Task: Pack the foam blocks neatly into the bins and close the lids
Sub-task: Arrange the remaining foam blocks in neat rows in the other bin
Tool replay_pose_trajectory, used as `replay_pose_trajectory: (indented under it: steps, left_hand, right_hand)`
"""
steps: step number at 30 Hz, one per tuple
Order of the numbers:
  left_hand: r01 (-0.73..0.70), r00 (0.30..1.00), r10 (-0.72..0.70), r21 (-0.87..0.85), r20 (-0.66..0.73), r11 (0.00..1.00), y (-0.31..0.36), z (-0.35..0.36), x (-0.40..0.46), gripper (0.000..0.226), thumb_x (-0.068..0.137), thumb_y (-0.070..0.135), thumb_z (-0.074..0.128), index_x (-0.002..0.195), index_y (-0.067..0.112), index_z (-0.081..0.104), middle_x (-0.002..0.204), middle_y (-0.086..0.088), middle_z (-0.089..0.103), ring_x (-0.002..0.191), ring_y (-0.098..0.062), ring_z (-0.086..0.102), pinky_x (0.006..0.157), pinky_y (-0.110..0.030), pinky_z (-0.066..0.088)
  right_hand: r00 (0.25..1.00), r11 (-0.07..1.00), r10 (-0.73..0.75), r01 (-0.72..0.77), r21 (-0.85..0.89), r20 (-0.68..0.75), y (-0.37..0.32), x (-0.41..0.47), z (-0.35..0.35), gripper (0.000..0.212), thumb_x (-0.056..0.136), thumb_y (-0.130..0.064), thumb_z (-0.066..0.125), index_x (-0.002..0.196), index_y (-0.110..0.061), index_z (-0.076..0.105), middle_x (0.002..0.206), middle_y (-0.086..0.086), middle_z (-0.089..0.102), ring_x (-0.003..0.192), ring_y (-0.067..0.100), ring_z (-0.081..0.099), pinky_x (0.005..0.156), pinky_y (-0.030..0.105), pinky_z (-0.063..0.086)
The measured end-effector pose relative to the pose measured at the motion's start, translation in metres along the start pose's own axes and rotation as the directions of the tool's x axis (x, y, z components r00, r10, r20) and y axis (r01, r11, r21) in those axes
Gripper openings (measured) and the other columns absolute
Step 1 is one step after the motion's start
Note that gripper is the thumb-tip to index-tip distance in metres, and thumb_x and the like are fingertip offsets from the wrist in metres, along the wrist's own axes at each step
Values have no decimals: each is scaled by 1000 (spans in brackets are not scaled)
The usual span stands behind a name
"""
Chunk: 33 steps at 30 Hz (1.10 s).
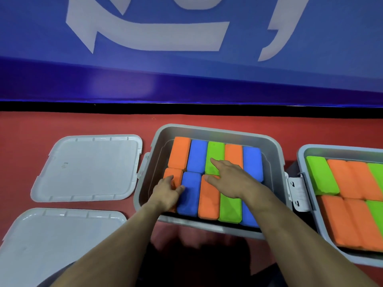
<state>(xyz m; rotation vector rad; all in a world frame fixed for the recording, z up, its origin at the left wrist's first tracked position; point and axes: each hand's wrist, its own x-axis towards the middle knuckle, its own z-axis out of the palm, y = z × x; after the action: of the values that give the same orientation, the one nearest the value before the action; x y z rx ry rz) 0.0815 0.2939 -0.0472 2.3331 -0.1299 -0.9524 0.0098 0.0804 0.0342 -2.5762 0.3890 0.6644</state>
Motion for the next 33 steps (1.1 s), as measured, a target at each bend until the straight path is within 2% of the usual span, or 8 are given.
replay_pose_trajectory:
  steps: [3,6,10,16,25,28,30,33]
  left_hand:
    - [-36,998,16,325,64,945,1,7,-2,78,99,59,49,161,19,24,164,-12,29,150,-35,28,123,-47,22]
    - [-12,986,-76,510,151,860,-2,13,-20,84,95,72,40,162,30,14,171,1,6,155,-33,11,121,-60,17]
    - [19,966,-187,669,180,743,-10,26,-35,98,90,82,32,161,35,-17,169,6,-24,155,-40,9,120,-55,27]
    - [-1,958,-197,692,207,722,-8,26,-44,98,92,81,32,160,32,-19,168,5,-27,155,-41,12,122,-51,26]
    - [-118,979,-51,758,196,641,-21,20,-36,87,92,81,19,162,38,-7,171,10,-10,153,-32,23,111,-49,35]
    - [-162,971,-4,664,241,730,-30,6,-32,82,95,75,27,163,39,1,171,12,-2,154,-31,22,120,-48,28]
    - [-168,976,72,509,204,844,-36,-10,-19,78,95,69,36,162,34,20,169,4,21,150,-28,32,121,-41,29]
    - [-160,981,182,249,-66,955,-40,-54,7,59,99,54,49,146,18,50,147,-7,55,130,-26,55,110,-37,42]
  right_hand:
    - [1000,1000,-14,14,24,-25,-2,3,-1,76,98,-62,43,161,-29,14,167,0,20,151,29,24,121,46,26]
    - [997,996,-63,66,58,-49,-15,5,-2,76,99,-60,44,161,-27,15,166,1,21,151,27,24,121,44,25]
    - [993,990,-102,108,89,-64,-29,9,-6,77,99,-62,42,161,-28,13,168,-1,17,153,25,18,123,43,22]
    - [996,993,-86,86,77,-1,-33,12,1,76,99,-62,41,162,-28,13,168,-1,15,153,26,18,123,44,23]
    - [995,993,-60,51,111,74,-50,21,37,72,102,-55,43,161,-27,12,167,1,21,152,25,23,121,43,26]
    - [998,994,-54,51,96,23,-59,30,49,71,102,-52,43,161,-22,16,167,2,22,152,24,23,122,38,23]
    - [998,995,-53,55,82,-25,-68,36,59,71,102,-51,44,161,-21,18,167,5,21,152,24,24,122,37,22]
    - [998,996,-43,47,76,-49,-80,47,73,71,102,-51,44,161,-23,17,168,3,17,152,25,22,123,39,21]
